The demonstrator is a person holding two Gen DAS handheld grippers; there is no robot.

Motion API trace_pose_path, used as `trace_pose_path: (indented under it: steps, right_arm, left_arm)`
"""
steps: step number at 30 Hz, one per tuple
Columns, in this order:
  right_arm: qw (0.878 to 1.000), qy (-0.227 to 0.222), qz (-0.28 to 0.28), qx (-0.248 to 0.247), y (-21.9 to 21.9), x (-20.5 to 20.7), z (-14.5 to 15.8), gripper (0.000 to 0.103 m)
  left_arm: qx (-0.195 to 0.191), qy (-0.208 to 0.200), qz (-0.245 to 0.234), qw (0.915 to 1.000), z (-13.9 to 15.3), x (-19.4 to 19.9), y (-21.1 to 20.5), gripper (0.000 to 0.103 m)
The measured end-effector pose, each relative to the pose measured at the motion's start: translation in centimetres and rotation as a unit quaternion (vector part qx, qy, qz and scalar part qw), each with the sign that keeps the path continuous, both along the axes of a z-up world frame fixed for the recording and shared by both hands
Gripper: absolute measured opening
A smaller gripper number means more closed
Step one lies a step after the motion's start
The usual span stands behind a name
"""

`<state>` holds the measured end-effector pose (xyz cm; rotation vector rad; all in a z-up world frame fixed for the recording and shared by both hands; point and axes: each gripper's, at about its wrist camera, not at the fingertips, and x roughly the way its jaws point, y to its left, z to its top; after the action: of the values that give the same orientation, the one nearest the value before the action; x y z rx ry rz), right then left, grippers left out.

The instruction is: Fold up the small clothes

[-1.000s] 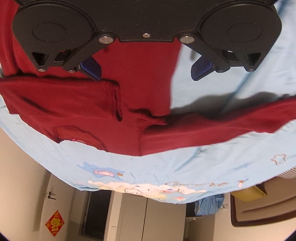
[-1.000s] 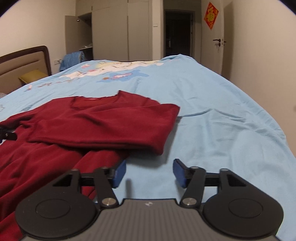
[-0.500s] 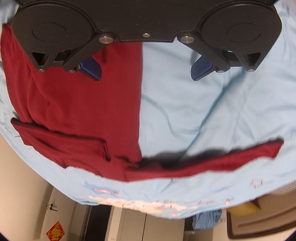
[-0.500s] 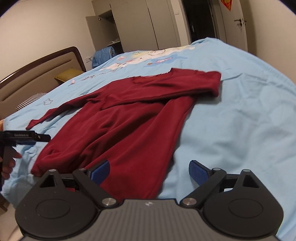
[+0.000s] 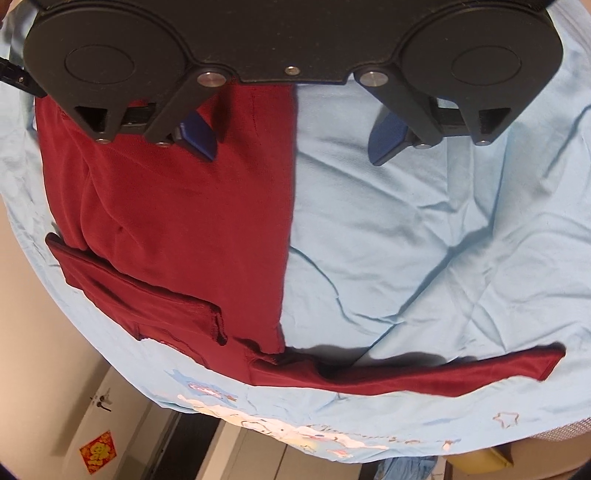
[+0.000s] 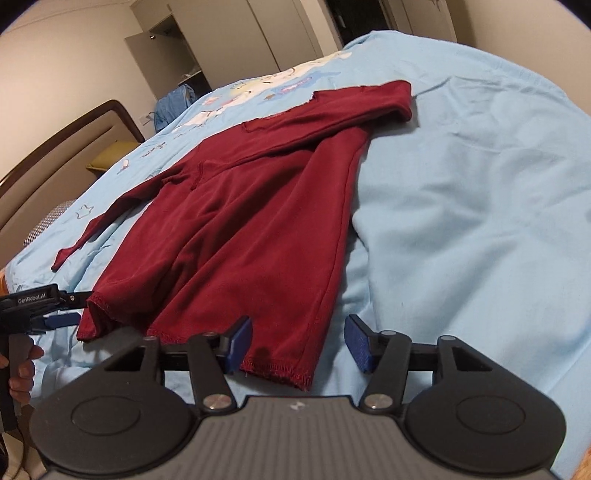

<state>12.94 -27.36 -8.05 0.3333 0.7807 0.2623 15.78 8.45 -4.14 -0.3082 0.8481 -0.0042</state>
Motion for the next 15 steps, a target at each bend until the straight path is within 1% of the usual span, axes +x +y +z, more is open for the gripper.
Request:
trace_pose_path:
  steps: [3,4,5,6,7,8,9,10,11,12,15]
  right_arm:
    - [1.000,0.003,-0.005,0.010,0.3,0.2,-0.2,0.060]
    - [1.000,0.002,-0.004,0.005,0.5,0.2,-0.3,0.054]
    - [1.000,0.002,-0.006,-0.004,0.9,0.3,-0.4,0.049]
    - [1.000,0.003,-0.009,-0.010,1.1,0.3,-0.4,0.041]
    - [1.000,0.004,-0.011,-0.012,1.3,0.3,-0.5,0.034]
    - [1.000,0.004,-0.015,-0.011,1.3,0.2,-0.5,0.031]
    - [1.000,0.004,-0.018,-0.008,1.3,0.1,-0.5,0.022]
    - [1.000,0.003,-0.019,-0.006,1.2,0.0,-0.5,0.014]
    - [1.000,0.001,-0.020,-0.005,1.1,-0.1,-0.4,0.011]
    - [1.000,-0.003,-0.021,-0.005,0.9,-0.3,-0.2,0.008]
    - [0.999,-0.027,-0.023,-0.022,0.5,-1.0,0.9,0.006]
  left_arm:
    - [-0.005,0.001,-0.002,1.0000,0.2,-0.2,0.0,0.073]
    - [-0.009,0.000,-0.005,0.9999,0.3,-0.3,-0.1,0.066]
    - [-0.014,-0.001,-0.008,0.9999,0.4,-0.3,-0.2,0.056]
    - [-0.018,-0.002,-0.013,0.9997,0.5,-0.3,-0.4,0.052]
    - [-0.021,-0.002,-0.019,0.9996,0.6,-0.4,-0.6,0.042]
    - [-0.023,-0.002,-0.024,0.9995,0.6,-0.4,-0.8,0.032]
    - [-0.022,0.000,-0.027,0.9994,0.6,-0.3,-1.0,0.025]
    - [-0.015,0.004,-0.027,0.9995,0.7,-0.3,-1.3,0.013]
    - [-0.005,0.005,-0.023,0.9997,0.8,-0.3,-1.4,0.006]
    - [-0.001,0.004,-0.022,0.9998,1.0,-0.4,-1.5,0.006]
    - [0.005,-0.011,-0.013,0.9998,2.2,-1.0,-1.6,0.004]
